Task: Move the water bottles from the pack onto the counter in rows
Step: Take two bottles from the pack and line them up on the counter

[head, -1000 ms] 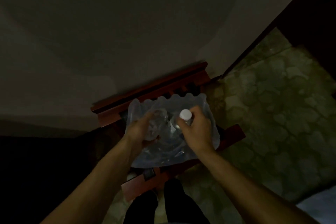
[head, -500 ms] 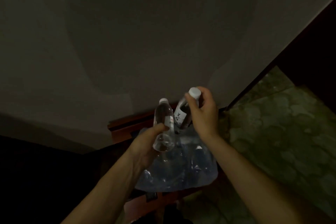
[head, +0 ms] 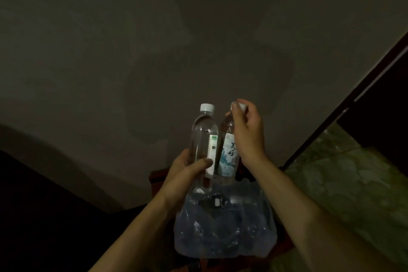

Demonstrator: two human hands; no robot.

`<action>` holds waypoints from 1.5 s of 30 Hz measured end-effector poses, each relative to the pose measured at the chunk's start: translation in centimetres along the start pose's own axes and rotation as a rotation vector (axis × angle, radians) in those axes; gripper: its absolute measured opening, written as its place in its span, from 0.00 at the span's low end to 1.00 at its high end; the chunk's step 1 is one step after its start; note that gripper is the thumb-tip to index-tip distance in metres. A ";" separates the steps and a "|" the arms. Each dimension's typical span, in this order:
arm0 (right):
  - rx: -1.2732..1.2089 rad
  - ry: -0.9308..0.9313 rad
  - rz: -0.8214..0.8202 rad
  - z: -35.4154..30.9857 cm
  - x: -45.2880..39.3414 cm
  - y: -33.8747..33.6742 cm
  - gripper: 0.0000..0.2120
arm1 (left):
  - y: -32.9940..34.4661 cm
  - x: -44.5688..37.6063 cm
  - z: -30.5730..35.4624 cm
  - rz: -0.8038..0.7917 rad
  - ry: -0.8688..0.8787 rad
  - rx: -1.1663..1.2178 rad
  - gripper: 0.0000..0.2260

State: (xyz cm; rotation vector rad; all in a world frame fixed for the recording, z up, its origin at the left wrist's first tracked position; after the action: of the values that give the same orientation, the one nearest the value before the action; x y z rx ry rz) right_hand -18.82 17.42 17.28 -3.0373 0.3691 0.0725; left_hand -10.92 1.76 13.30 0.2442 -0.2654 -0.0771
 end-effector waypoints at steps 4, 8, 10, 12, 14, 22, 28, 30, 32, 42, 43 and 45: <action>-0.009 -0.009 -0.015 -3.1 2.7 3.2 0.17 | -1.9 2.2 2.6 0.007 0.137 -0.087 0.18; -0.023 -0.043 -0.034 -6.4 5.6 6.6 0.13 | -5.1 4.7 4.6 0.065 0.252 -0.153 0.19; -0.034 -0.058 -0.035 -7.9 6.9 8.1 0.14 | -6.7 5.8 5.7 0.091 0.304 -0.172 0.19; -0.032 -0.072 -0.036 -9.2 8.1 9.5 0.16 | -8.2 7.1 6.8 0.152 0.353 -0.212 0.18; -0.033 -0.087 -0.039 -10.5 9.3 10.9 0.20 | -9.1 8.7 7.9 0.215 0.411 -0.267 0.21; -0.081 -0.132 -0.175 -15.6 13.0 15.7 0.23 | -11.6 14.2 13.4 0.465 0.602 -0.392 0.25; -0.156 -0.204 -0.228 -18.7 16.9 18.6 0.23 | -13.7 18.9 16.3 0.571 0.683 -0.480 0.18; -0.166 -0.210 -0.279 -19.5 18.4 19.9 0.22 | -14.9 20.7 16.7 0.611 0.675 -0.484 0.18; -0.184 -0.207 -0.319 -20.2 20.0 21.3 0.19 | -16.4 22.3 17.5 0.611 0.643 -0.500 0.18; -0.245 -0.263 -0.437 -25.6 26.2 29.8 0.18 | -24.9 29.6 23.6 0.556 0.645 -0.617 0.25; -0.244 -0.277 -0.443 -25.9 26.8 31.0 0.18 | -26.0 30.1 24.1 0.557 0.653 -0.642 0.24; -0.248 -0.299 -0.453 -26.4 28.0 33.5 0.18 | -28.5 31.1 25.0 0.552 0.666 -0.683 0.23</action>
State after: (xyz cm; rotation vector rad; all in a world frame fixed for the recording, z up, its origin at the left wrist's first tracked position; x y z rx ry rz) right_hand 1.24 -23.89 39.46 -3.1878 -0.3763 0.5698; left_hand 11.08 -34.90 37.35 -0.4880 0.3674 0.4521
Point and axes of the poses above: each hand's wrist, its own x-axis away from the middle knuckle, its own y-axis out of the palm, z = x × y, the point moved 3 cm from there along -x, towards the middle knuckle, and after that the axes turned 6 degrees about y, right-handed, at the moved point
